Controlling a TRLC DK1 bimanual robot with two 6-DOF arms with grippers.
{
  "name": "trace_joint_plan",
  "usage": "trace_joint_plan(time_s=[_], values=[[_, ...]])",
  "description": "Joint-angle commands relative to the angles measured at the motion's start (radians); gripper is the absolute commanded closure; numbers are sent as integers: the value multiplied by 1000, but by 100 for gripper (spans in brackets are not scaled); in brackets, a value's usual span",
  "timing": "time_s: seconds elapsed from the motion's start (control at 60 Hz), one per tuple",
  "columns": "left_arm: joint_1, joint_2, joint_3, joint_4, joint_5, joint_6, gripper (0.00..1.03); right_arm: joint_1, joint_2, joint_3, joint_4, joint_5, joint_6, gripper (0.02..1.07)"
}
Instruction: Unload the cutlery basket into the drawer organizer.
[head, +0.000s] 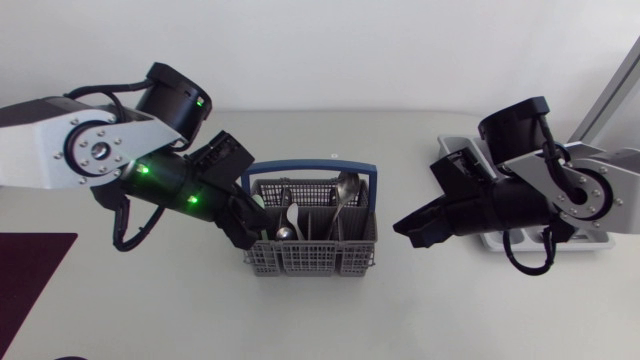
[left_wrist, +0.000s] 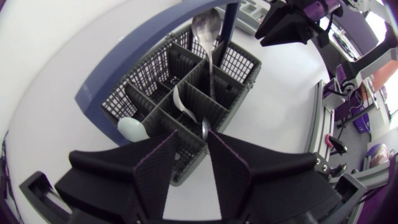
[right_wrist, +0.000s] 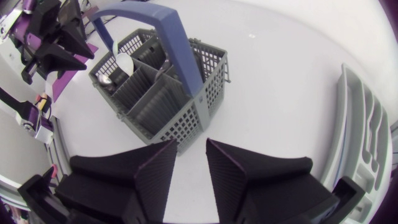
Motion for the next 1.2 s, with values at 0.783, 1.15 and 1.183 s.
trace_joint_plan(time_s=[0.783, 1.15, 1.183], values=[[-61, 156, 97, -57, -9, -78, 60, 0, -35, -46, -16, 6, -3, 67], [-88, 200, 122, -66, -7, -81, 81, -17, -46, -65, -13, 4, -21, 67], [-90, 203, 123, -66, -7, -81, 85, -19, -47, -68, -13, 4, -21, 67]])
